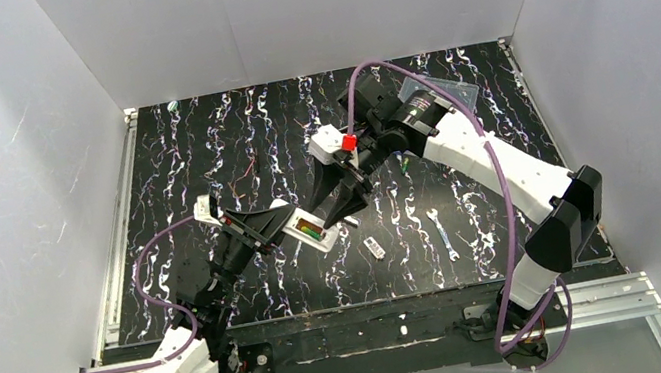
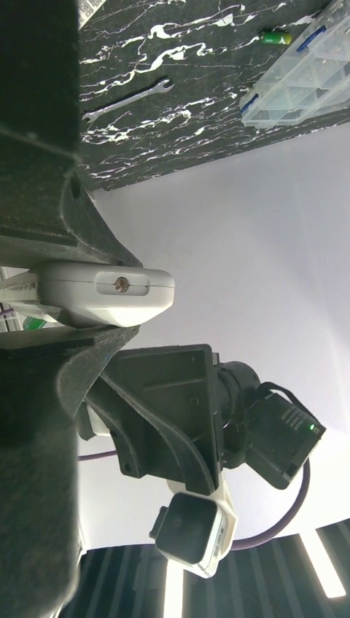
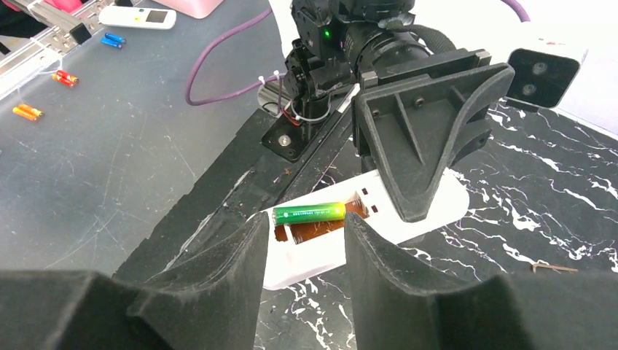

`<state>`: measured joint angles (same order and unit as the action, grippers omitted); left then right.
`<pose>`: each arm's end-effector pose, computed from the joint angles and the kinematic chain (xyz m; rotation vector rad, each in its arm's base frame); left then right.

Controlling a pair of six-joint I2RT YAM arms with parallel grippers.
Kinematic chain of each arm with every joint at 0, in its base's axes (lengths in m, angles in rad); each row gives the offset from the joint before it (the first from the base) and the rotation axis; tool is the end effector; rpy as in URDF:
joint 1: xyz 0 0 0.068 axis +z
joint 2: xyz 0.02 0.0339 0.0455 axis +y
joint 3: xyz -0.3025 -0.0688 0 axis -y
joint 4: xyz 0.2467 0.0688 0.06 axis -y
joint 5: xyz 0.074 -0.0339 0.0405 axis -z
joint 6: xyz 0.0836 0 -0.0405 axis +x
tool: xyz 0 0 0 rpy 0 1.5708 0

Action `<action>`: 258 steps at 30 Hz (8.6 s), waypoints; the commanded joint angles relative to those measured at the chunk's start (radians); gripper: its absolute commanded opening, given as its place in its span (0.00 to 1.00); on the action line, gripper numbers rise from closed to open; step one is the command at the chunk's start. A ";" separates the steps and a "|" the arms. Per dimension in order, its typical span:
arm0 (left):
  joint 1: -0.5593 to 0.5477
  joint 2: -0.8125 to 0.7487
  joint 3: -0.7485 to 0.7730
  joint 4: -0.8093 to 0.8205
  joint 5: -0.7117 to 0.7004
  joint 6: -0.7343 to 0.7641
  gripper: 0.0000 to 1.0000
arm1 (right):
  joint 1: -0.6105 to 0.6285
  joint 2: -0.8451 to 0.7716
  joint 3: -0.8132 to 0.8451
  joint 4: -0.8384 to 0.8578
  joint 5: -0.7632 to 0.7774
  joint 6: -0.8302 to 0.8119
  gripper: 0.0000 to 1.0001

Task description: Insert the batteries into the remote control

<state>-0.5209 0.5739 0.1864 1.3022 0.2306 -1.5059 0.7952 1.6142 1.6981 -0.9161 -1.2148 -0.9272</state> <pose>0.0875 -0.0722 0.3632 -0.1359 0.8188 -2.0073 0.1845 0.3000 0.4199 -1.8697 0.8958 1.3374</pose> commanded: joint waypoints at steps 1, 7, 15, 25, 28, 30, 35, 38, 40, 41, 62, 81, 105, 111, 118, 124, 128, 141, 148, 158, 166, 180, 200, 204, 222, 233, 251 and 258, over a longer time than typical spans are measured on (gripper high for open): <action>0.001 -0.025 0.049 0.128 0.040 0.027 0.00 | 0.003 -0.026 -0.016 -0.026 -0.025 -0.032 0.49; 0.001 -0.020 0.054 0.134 0.039 0.027 0.00 | 0.004 -0.010 -0.018 -0.035 -0.039 -0.036 0.47; 0.000 -0.021 0.054 0.130 0.035 0.026 0.00 | 0.032 0.023 0.005 -0.068 -0.023 -0.047 0.50; 0.001 -0.022 0.053 0.131 0.028 0.023 0.00 | 0.055 0.050 0.011 -0.091 0.016 -0.057 0.53; 0.001 -0.022 0.053 0.132 0.026 0.023 0.00 | 0.057 0.058 0.016 -0.095 0.027 -0.057 0.52; 0.001 -0.022 0.053 0.133 0.025 0.023 0.00 | 0.060 0.063 0.017 -0.098 0.036 -0.056 0.51; 0.000 -0.027 0.050 0.129 0.021 0.023 0.00 | 0.065 0.073 0.020 -0.105 0.050 -0.056 0.48; 0.000 -0.030 0.048 0.129 0.017 0.021 0.00 | 0.068 0.079 0.022 -0.110 0.059 -0.059 0.47; 0.001 -0.029 0.048 0.129 0.016 0.021 0.00 | 0.071 0.082 0.024 -0.115 0.061 -0.063 0.46; 0.001 -0.029 0.048 0.129 0.015 0.022 0.00 | 0.072 0.083 0.024 -0.118 0.062 -0.065 0.45; 0.001 -0.035 0.048 0.123 -0.032 0.026 0.00 | 0.089 0.121 0.036 -0.136 0.084 -0.081 0.35; 0.000 -0.022 0.051 0.132 -0.039 0.019 0.00 | 0.102 0.135 0.016 -0.050 0.119 -0.026 0.33; 0.001 -0.040 0.008 0.131 -0.046 0.024 0.00 | 0.101 0.036 0.029 -0.019 0.064 -0.020 0.52; 0.001 -0.051 0.000 0.123 -0.046 0.035 0.00 | 0.082 -0.060 -0.072 0.214 0.057 0.180 0.53; 0.001 -0.091 -0.023 0.076 -0.058 0.060 0.00 | 0.072 -0.263 -0.371 0.682 0.282 0.559 0.55; 0.001 -0.084 -0.026 0.079 -0.054 0.057 0.00 | 0.073 -0.349 -0.469 0.741 0.416 0.637 0.55; 0.001 -0.061 -0.020 0.104 -0.042 0.049 0.00 | 0.073 -0.359 -0.466 0.721 0.456 0.644 0.54; 0.001 -0.060 -0.017 0.096 0.010 -0.005 0.00 | 0.073 -0.299 -0.323 0.465 0.480 0.633 0.48; 0.001 -0.101 -0.001 0.012 0.035 -0.028 0.00 | 0.073 -0.306 -0.304 0.365 0.531 0.591 0.76; 0.001 -0.195 0.001 -0.139 0.100 -0.031 0.00 | 0.072 -0.294 -0.243 0.340 0.407 0.386 0.80; 0.001 -0.186 0.010 -0.128 0.124 -0.040 0.00 | 0.079 -0.203 -0.142 0.229 0.163 0.141 0.75; 0.001 -0.202 0.027 -0.168 0.134 -0.031 0.00 | 0.148 -0.117 -0.087 0.058 0.207 0.003 0.62; 0.001 -0.192 0.033 -0.167 0.136 -0.028 0.00 | 0.191 -0.025 -0.048 0.000 0.222 0.008 0.52; 0.001 -0.191 0.037 -0.167 0.136 -0.028 0.00 | 0.193 -0.023 -0.049 0.002 0.231 0.013 0.52; 0.001 -0.190 0.042 -0.164 0.134 -0.028 0.00 | 0.204 0.002 -0.039 -0.008 0.235 0.031 0.49; 0.001 -0.194 0.045 -0.169 0.134 -0.025 0.00 | 0.205 0.025 -0.025 -0.012 0.235 0.039 0.40; 0.001 -0.220 0.053 -0.189 0.075 -0.026 0.00 | 0.205 0.056 -0.029 -0.001 0.241 0.065 0.31; 0.001 -0.221 0.053 -0.193 0.047 -0.024 0.00 | 0.208 0.066 -0.029 -0.001 0.248 0.080 0.28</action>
<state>-0.5201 0.3756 0.1749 0.9710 0.3061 -1.5101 0.9890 1.6547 1.6409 -0.9241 -0.9710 -0.8604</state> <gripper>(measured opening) 0.258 0.293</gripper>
